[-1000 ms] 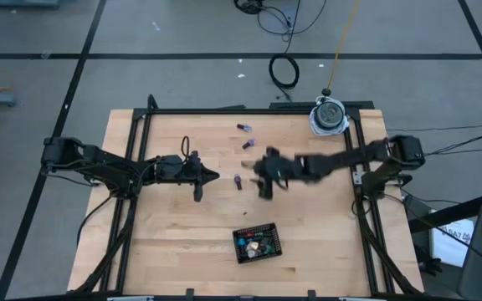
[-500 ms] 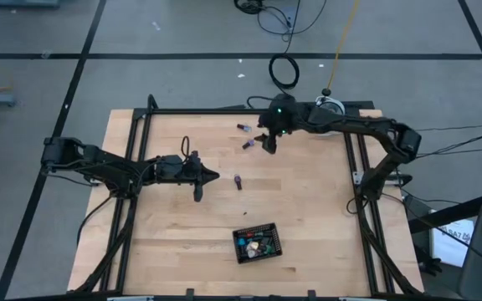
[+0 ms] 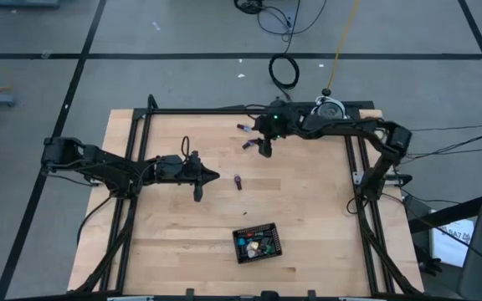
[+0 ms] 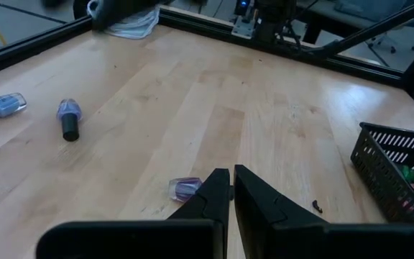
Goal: Pick & Place Nail Polish
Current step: Put the purple nail polish bottle into the black bin
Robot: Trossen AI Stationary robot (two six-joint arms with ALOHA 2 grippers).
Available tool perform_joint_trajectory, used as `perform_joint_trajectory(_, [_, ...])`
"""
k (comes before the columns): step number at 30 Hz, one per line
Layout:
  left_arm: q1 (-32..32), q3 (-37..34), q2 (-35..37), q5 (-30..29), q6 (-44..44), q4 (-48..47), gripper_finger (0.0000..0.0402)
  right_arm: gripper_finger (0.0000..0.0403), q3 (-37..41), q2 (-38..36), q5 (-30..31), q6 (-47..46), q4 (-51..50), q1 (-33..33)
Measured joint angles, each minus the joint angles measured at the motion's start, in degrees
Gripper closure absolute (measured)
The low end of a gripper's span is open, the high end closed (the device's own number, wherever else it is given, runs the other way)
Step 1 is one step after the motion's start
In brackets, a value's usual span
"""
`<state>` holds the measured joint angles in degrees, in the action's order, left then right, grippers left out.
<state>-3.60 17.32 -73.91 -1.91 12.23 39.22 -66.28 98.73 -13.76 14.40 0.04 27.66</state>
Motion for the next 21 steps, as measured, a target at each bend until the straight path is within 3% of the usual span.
perform_joint_trajectory(13, [0.0,0.0,0.0,0.0,0.0,1.6,0.0382,0.0188,-0.7,13.7,0.0,1.3,5.7,1.4])
perform_joint_trajectory(21, [0.0,0.0,0.0,-0.2,0.0,1.6,0.0382,0.0188,-5.8,17.5,0.0,3.5,1.3,2.4])
